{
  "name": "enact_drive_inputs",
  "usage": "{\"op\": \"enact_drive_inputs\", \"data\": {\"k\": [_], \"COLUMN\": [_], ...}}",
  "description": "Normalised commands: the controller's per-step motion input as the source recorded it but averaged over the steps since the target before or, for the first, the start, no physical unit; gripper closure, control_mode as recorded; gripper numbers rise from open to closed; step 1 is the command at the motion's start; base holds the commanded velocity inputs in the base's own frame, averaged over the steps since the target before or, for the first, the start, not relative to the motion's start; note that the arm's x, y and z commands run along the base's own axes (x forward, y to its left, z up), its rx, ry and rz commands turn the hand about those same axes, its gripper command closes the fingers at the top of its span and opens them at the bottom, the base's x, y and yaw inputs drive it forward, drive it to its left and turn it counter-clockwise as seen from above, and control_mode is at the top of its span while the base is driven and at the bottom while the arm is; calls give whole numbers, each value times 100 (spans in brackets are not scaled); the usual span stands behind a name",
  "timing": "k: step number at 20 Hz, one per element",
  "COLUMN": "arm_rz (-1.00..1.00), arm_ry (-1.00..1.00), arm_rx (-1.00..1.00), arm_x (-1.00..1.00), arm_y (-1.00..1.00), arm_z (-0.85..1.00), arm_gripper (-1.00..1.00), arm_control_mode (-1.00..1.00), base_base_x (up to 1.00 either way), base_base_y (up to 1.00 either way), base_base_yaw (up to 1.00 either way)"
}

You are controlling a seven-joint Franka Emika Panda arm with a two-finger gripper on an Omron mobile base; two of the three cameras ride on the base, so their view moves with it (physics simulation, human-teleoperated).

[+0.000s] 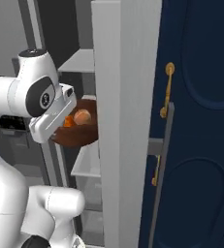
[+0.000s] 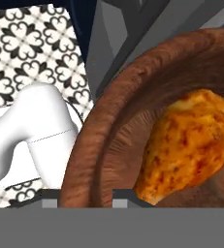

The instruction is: Pick the chicken drumstick and onion from their plates and place them in the bowl. Then put the bowl in the fridge.

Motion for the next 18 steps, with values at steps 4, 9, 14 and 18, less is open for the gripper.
{"op": "enact_drive_inputs", "data": {"k": [4, 9, 14, 18], "arm_rz": [0, 0, 0, 0], "arm_ry": [0, 0, 0, 0], "arm_rx": [0, 0, 0, 0], "arm_x": [0, 0, 0, 0], "arm_y": [0, 0, 0, 0], "arm_z": [0, 0, 0, 0], "arm_gripper": [100, 100, 100, 100], "arm_control_mode": [100, 100, 100, 100], "base_base_x": [11, 16, 56, 61], "base_base_y": [48, 12, 0, 0], "base_base_yaw": [13, 7, 3, 1]}}
